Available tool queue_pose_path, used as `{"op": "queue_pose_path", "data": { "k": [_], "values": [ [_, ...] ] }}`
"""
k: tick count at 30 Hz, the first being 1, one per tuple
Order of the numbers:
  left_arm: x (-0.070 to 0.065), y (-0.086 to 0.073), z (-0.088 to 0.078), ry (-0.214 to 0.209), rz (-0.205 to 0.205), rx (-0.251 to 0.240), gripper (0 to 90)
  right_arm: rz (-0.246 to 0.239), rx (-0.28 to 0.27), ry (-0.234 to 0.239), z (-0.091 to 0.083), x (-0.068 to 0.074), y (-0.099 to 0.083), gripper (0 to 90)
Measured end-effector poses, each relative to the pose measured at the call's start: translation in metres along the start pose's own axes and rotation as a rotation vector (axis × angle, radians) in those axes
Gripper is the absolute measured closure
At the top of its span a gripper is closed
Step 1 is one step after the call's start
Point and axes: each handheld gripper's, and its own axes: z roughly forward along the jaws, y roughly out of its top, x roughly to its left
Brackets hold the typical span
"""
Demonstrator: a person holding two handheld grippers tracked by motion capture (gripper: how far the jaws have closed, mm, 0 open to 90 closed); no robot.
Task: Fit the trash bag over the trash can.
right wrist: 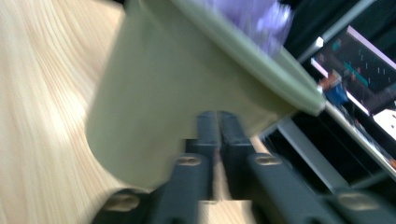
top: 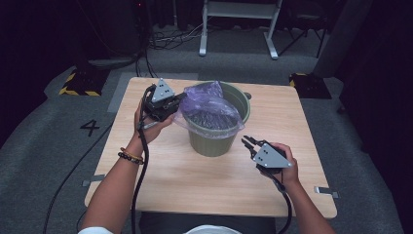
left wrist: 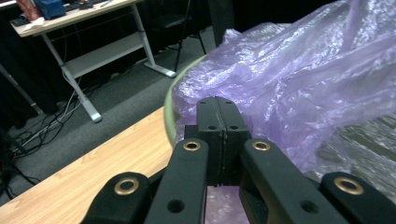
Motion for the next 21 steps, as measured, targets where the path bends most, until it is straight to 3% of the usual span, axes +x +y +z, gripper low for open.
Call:
{"op": "queue_pose_path", "data": {
  "k": [1, 5, 10, 13, 14, 17, 21],
  "values": [
    [-0.002, 0.000, 0.000, -0.005, 0.013, 0.005, 89.6, 0.000, -0.028, -0.008, -0.003, 0.002, 0.002, 68.3],
    [-0.012, 0.002, -0.002, -0.019, 0.035, 0.015, 88.1, -0.032, -0.108, -0.011, -0.008, 0.009, 0.014, 51.9],
    [-0.021, 0.003, -0.002, -0.027, 0.064, 0.034, 87.5, -0.146, -0.166, -0.018, -0.007, 0.026, 0.034, 47.4],
    [-0.022, 0.003, -0.001, -0.015, 0.075, 0.041, 87.6, -0.153, -0.176, -0.018, -0.004, 0.028, 0.037, 45.9],
    [-0.022, 0.002, -0.001, -0.012, 0.074, 0.040, 87.6, -0.134, -0.181, 0.003, -0.003, 0.028, 0.037, 45.8],
    [-0.022, -0.001, -0.003, -0.014, 0.059, 0.029, 87.7, -0.006, -0.155, 0.078, 0.001, 0.024, 0.034, 41.5],
    [-0.029, -0.008, -0.010, -0.027, 0.050, 0.000, 86.9, 0.170, -0.102, 0.122, 0.000, 0.016, 0.027, 33.8]
  ]
}}
